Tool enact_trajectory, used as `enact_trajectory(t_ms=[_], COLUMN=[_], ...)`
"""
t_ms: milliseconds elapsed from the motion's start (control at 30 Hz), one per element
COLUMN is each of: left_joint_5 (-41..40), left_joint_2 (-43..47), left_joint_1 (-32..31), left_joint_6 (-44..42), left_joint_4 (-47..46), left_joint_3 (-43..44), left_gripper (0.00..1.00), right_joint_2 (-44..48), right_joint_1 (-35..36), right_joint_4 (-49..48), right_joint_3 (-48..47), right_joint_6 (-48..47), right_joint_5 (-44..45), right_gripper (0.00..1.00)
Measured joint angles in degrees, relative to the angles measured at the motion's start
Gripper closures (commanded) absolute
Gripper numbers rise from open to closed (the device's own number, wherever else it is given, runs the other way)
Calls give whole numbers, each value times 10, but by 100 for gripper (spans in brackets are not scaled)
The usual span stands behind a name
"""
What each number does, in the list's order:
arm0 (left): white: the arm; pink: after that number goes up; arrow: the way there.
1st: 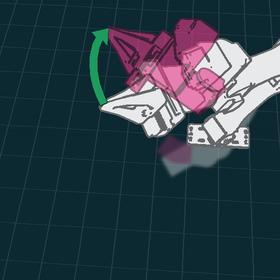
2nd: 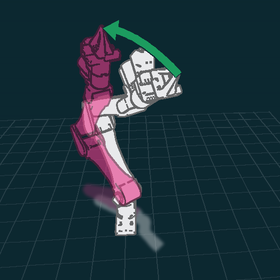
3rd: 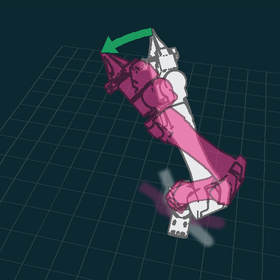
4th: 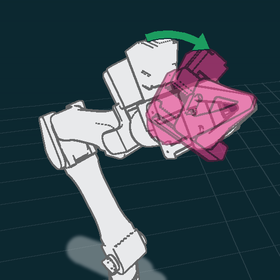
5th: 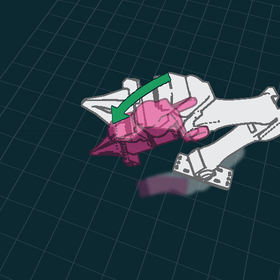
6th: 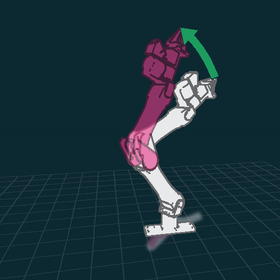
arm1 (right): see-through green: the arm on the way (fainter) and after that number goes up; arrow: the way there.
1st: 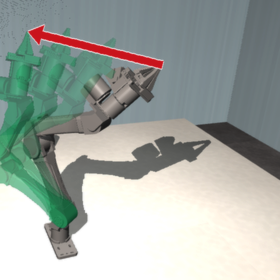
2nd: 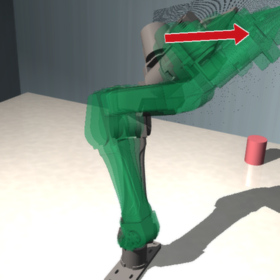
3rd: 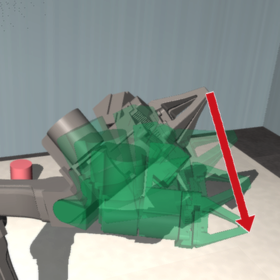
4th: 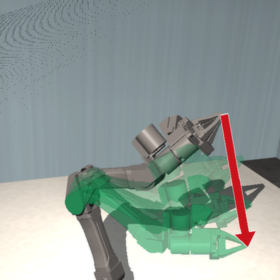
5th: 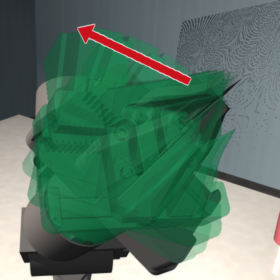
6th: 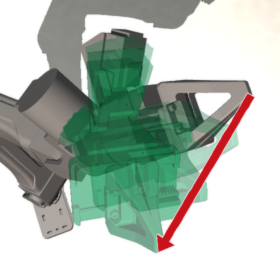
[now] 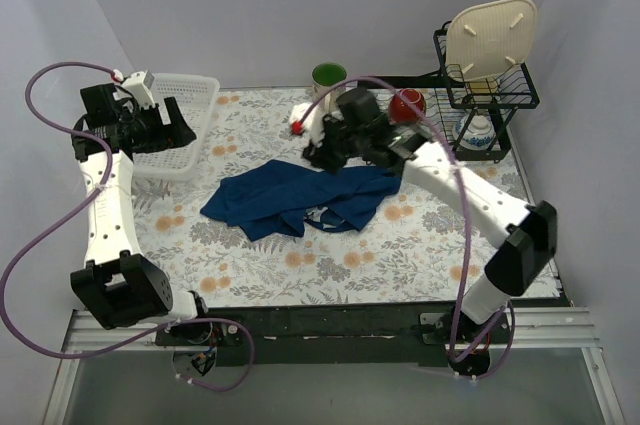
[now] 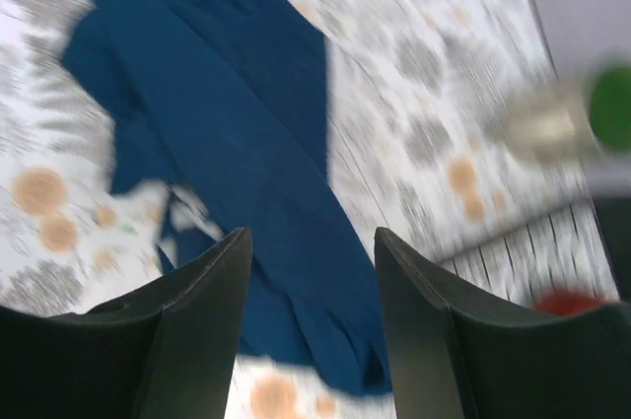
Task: Roll the t-shirts
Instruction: Flatten out the T-shirt at the center of the board.
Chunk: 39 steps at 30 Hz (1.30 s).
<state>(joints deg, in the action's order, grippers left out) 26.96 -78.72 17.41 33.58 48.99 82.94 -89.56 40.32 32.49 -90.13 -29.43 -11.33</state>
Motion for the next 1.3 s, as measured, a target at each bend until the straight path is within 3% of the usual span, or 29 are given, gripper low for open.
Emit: enact_trajectory(t_ms=[167, 300, 633, 1300], left_joint_5=[29, 42, 57, 65], left_joint_2=[0, 0, 14, 36], left_joint_1=[16, 52, 103, 124], left_joint_6=[82, 124, 140, 142], left_joint_4=[-16, -24, -14, -8], left_joint_3=[22, 26, 33, -35], left_gripper=[22, 22, 21, 22], right_joint_2=[-123, -206, -318, -427], right_joint_1=[162, 215, 226, 233], right_joint_4=[-75, -113, -192, -221], right_joint_3=[-25, -19, -53, -151], right_joint_6=[-29, -43, -66, -53], right_joint_5=[-29, -58, -83, -124], right_gripper=[47, 51, 47, 48])
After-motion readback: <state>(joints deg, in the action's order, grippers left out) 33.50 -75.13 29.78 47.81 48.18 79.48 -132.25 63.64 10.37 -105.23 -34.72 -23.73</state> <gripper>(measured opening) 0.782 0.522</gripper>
